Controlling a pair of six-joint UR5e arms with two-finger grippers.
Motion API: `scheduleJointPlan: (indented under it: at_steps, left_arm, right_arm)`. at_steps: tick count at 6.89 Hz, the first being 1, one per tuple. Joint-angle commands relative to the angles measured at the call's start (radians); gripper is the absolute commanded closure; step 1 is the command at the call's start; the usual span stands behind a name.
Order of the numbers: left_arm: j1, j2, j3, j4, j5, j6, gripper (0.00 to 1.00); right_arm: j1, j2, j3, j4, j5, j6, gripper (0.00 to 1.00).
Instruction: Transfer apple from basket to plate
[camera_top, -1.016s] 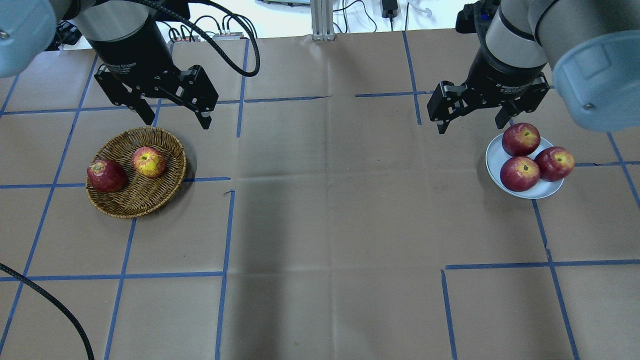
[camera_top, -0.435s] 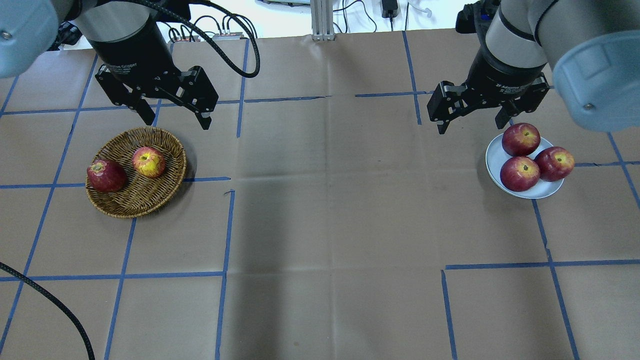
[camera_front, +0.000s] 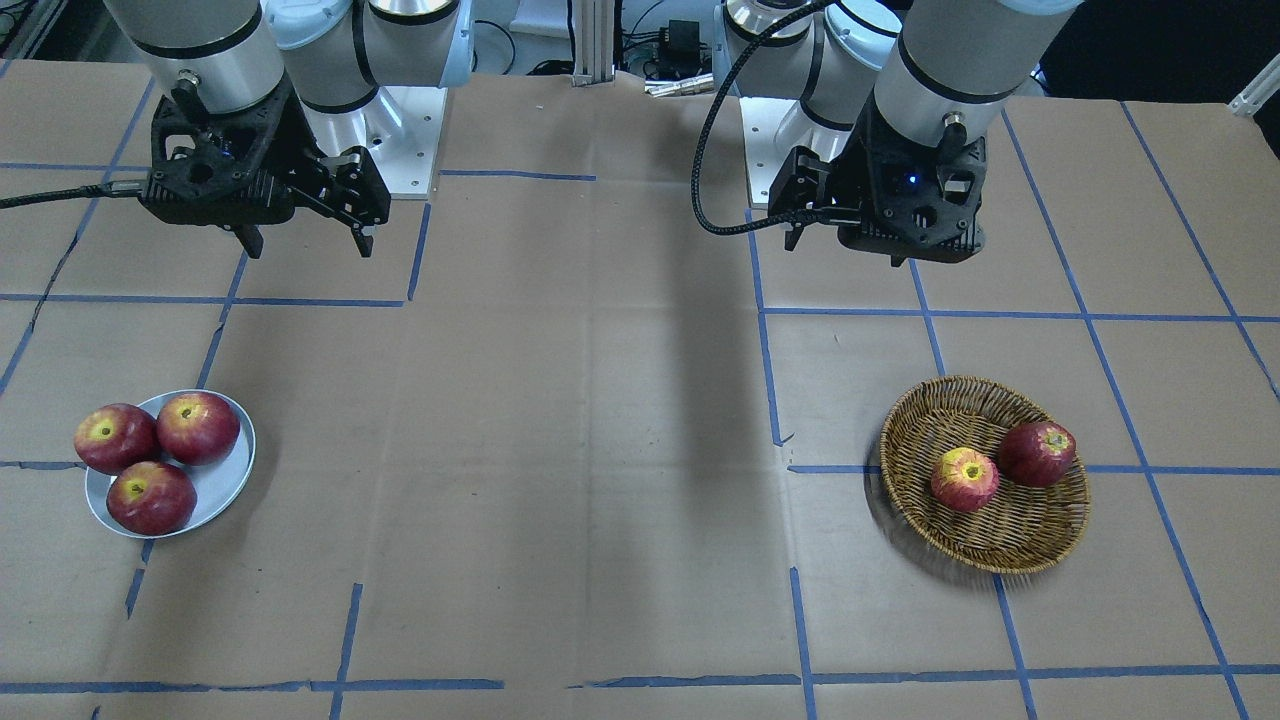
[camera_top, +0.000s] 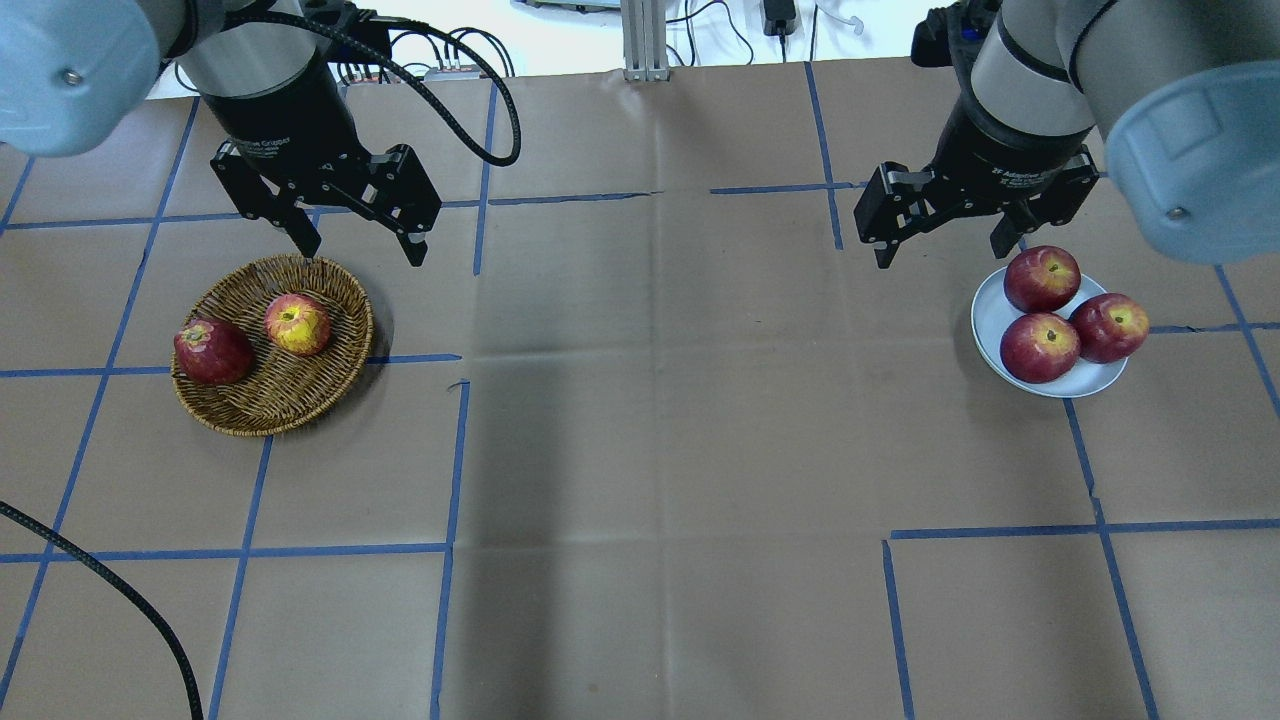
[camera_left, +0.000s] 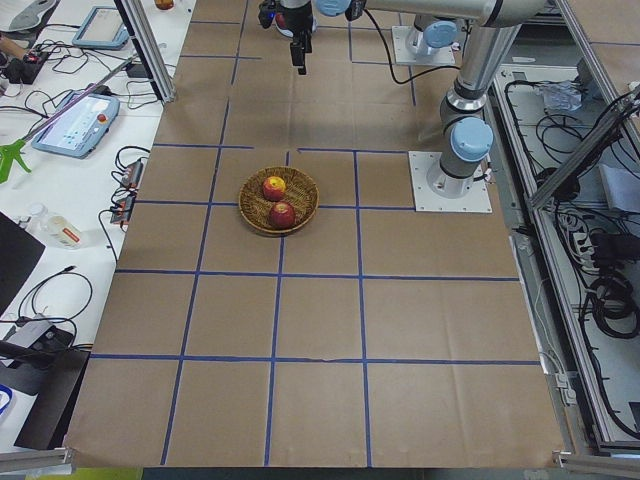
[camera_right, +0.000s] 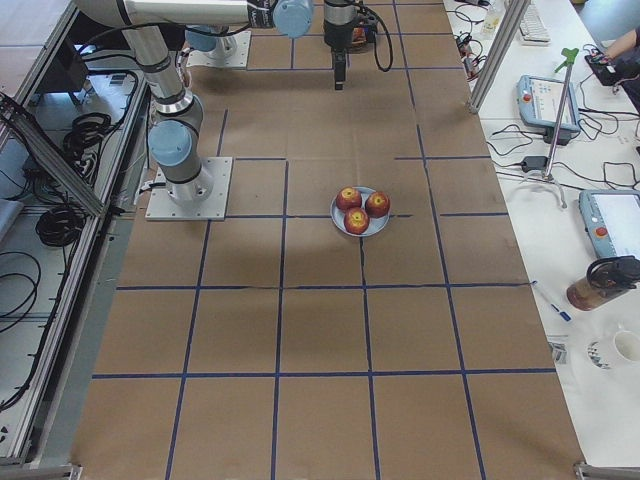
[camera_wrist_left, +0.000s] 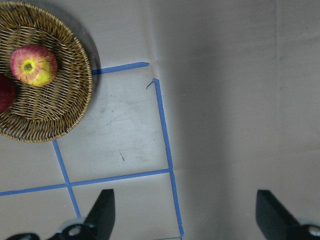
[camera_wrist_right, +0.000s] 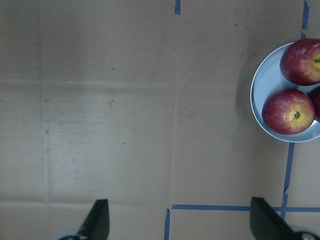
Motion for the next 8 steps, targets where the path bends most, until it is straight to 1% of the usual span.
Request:
scheduleJointPlan:
  at_steps: [1,2,4,7,8]
  left_arm:
    - [0.078,-0.054,-0.009,0.055,0.006,0.092,0.01]
    - [0.127,-0.079,-0.009,0.087,0.023,0.134,0.01]
    - [0.221,-0.125,-0.027,0.147,0.021,0.257,0.01]
    - [0.327,-0.159,-0.172,0.409,0.023,0.424,0.01]
    - [0.350,-0.185,-0.203,0.467,0.023,0.486,0.01]
  right_arm:
    - [0.000,0.000,0.000,0.000,0.000,0.000,0.00]
    - [0.000,0.000,0.000,0.000,0.000,0.000,0.00]
    - [0.000,0.000,0.000,0.000,0.000,-0.002,0.00]
    - [0.000,0.000,0.000,0.000,0.000,-0.002,0.00]
    - [0.000,0.000,0.000,0.000,0.002,0.000,0.00]
